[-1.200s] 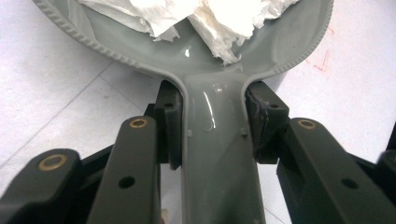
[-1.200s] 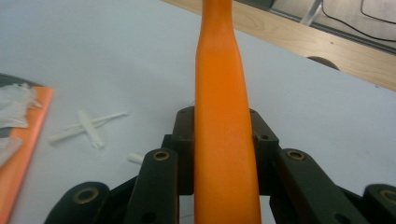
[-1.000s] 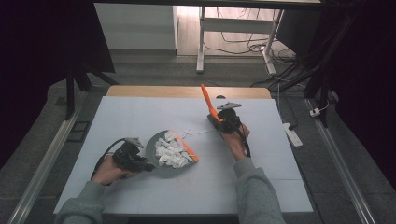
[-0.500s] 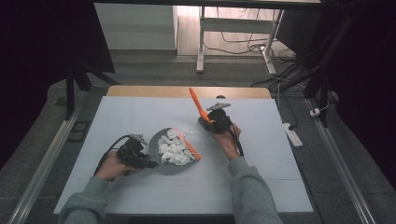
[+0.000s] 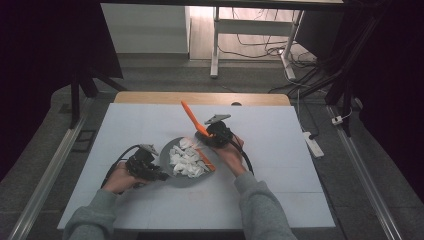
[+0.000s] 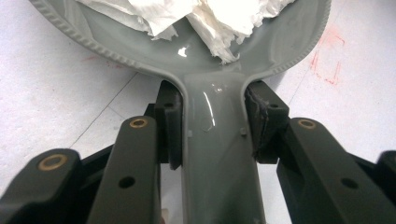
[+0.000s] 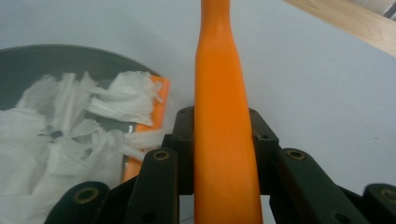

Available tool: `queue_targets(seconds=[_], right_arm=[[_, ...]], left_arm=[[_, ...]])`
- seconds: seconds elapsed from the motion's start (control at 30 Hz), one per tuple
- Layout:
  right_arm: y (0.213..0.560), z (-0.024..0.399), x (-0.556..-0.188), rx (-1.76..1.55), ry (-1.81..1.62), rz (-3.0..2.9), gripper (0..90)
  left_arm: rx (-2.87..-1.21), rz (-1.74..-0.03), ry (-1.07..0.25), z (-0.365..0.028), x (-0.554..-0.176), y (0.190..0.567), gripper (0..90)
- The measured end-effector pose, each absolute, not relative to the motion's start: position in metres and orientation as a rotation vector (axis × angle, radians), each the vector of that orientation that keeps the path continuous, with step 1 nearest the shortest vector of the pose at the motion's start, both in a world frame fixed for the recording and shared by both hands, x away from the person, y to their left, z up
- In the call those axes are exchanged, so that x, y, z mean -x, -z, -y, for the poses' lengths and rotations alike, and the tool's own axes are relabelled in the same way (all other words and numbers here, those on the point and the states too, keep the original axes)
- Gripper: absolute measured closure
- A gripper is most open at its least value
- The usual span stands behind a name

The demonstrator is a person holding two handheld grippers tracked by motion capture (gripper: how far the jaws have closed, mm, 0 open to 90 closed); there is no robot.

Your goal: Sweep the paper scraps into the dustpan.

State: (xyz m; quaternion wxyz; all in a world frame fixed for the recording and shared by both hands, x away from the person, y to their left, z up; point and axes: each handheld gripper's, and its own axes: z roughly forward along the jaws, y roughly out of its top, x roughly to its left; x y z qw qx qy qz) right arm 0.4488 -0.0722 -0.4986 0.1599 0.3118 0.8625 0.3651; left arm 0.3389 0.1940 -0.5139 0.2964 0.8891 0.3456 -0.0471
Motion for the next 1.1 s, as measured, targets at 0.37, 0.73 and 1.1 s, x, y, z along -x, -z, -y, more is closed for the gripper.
queue_targets(seconds=[0.37,0.73,1.1], right_arm=[[0.492,0.044,-0.413,-0.76,-1.151,-2.555,71.1],[0.466,0.051,-0.394,-0.67,-1.171,-2.49,71.1],[0.461,0.076,-0.398,-0.761,-1.213,-2.413,71.1]], left_arm=[[-2.363,-0.92,0.119,-0.193,-0.338,0.515,61.7],[-2.358,-0.905,0.101,-0.195,-0.336,0.517,61.7],[-2.357,-0.9,0.097,-0.196,-0.335,0.518,61.7]])
